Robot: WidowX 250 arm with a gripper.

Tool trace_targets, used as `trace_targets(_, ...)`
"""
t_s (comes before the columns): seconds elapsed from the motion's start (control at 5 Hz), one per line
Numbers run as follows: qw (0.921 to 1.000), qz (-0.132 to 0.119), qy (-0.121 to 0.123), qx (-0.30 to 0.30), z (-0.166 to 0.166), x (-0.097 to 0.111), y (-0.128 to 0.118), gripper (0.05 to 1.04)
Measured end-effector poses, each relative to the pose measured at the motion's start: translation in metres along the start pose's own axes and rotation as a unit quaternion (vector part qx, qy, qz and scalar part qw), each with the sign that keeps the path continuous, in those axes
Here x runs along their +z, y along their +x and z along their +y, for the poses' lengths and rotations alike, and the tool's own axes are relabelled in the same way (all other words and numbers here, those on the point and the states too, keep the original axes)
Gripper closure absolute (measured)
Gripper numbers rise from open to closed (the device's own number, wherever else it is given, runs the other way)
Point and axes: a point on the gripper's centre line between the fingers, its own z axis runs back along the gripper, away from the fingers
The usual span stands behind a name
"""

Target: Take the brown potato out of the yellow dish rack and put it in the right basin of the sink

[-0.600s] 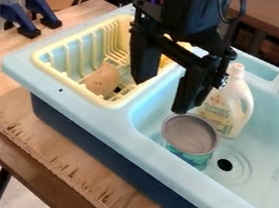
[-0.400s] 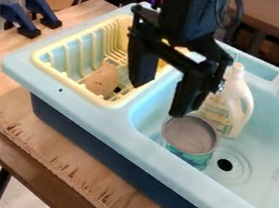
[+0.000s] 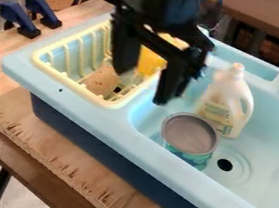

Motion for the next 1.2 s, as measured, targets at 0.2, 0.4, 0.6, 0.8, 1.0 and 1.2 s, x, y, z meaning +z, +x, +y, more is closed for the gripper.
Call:
trace_targets(0.2,0.9993,-0.014,0.001,0.035,0.018,0.007,-0.004,0.081)
trace_targets(0.4,0.9986,-0.015,0.005,0.050,0.039,0.006,-0.005,0.081)
trace_targets(0.6,0.9961,-0.021,0.020,0.083,0.058,0.003,-0.004,0.081)
trace_targets(0.8,0.9949,-0.030,0.018,0.095,0.070,-0.007,0.006,0.081)
trace_targets(1.0,0.9944,-0.040,0.012,0.097,0.074,-0.013,0.018,0.081)
trace_targets(1.2,0.9926,-0.065,0.012,0.101,0.074,-0.021,0.033,0.081)
